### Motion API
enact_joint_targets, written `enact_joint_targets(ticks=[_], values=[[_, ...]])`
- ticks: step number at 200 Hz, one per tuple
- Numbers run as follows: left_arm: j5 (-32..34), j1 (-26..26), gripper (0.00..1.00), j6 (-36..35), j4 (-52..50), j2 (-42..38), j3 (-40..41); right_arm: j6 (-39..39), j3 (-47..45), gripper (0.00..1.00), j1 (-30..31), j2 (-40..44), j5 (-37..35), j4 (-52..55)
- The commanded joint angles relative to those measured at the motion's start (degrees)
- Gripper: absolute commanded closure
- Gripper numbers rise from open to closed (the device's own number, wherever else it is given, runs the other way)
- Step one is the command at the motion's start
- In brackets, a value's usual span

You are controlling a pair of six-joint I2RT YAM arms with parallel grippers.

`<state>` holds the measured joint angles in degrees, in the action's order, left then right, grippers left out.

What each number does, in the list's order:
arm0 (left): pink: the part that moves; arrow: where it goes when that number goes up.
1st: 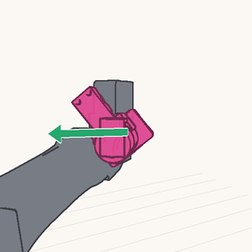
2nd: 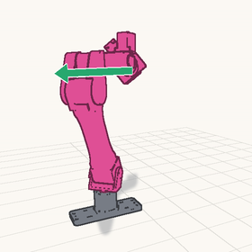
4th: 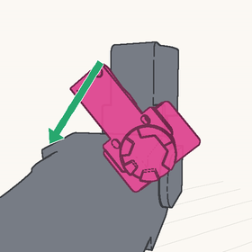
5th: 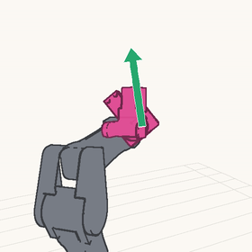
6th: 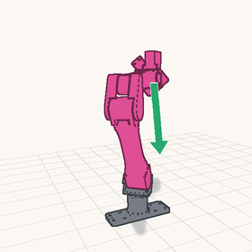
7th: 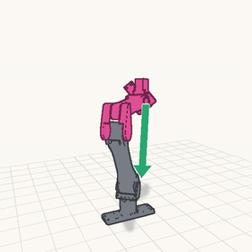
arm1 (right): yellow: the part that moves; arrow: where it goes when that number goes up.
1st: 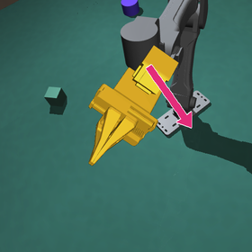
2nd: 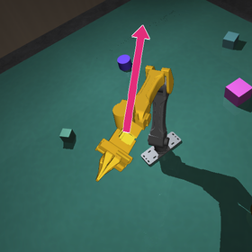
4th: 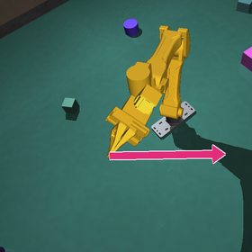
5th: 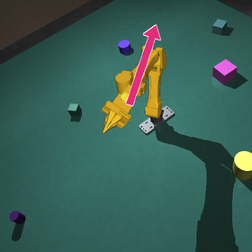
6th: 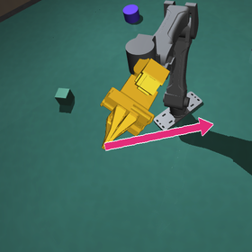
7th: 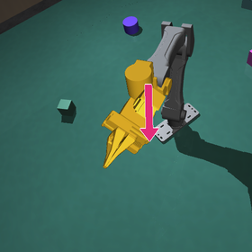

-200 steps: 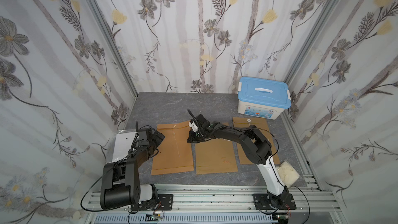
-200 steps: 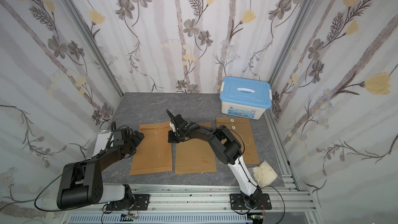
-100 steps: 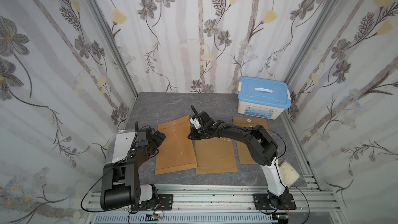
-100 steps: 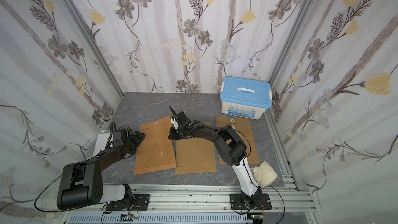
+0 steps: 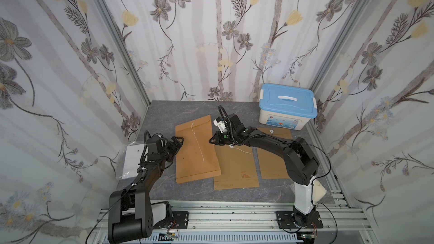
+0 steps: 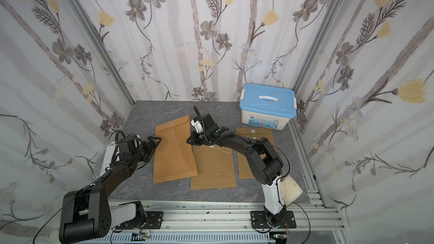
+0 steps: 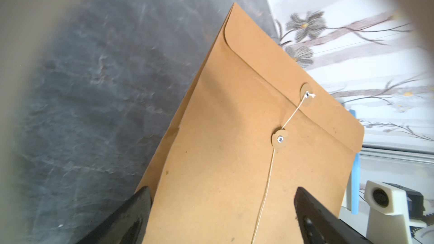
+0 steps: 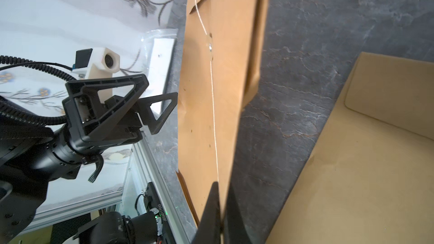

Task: Close the mouth of the file bag
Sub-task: Pick up the file bag from the center of the board.

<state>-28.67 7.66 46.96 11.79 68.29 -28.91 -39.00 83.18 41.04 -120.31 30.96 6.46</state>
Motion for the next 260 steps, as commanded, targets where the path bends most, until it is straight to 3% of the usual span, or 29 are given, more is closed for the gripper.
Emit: enact_joint_targets(ticks=[1, 41, 104, 128, 166, 192, 260], values=[[-3.95, -0.03, 0.02, -0.11, -0.65, -2.50, -2.58, 2.10, -0.97, 1.00, -1.61, 4.29, 2.38, -1.67], [-11.84, -0.74, 0.02, 4.93, 10.80, -0.51, -3.74, 7.83, -5.25, 1.00, -7.42, 12.81, 2.05, 4.48], [-10.76, -10.57, 0.01, 2.96, 12.69, 3.55, -10.75, 15.52, -11.96, 1.00, -17.86, 24.51, 4.10, 12.21], [-13.12, -13.79, 0.01, 3.30, 19.55, 8.08, -12.11, 17.40, -13.27, 1.00, -20.33, 28.26, 6.17, 13.76], [-19.05, -15.79, 0.00, 12.03, 43.22, 17.93, -13.41, 17.47, -14.66, 1.00, -25.27, 35.07, 11.89, 13.19], [-20.81, -16.77, 0.00, 15.95, 51.76, 23.57, -16.75, 17.29, -15.24, 1.00, -27.68, 38.45, 16.49, 11.53], [-24.56, -21.72, 0.06, 16.34, 59.41, 29.44, -23.50, 13.61, -14.97, 1.00, -29.35, 42.16, 24.82, 7.50]])
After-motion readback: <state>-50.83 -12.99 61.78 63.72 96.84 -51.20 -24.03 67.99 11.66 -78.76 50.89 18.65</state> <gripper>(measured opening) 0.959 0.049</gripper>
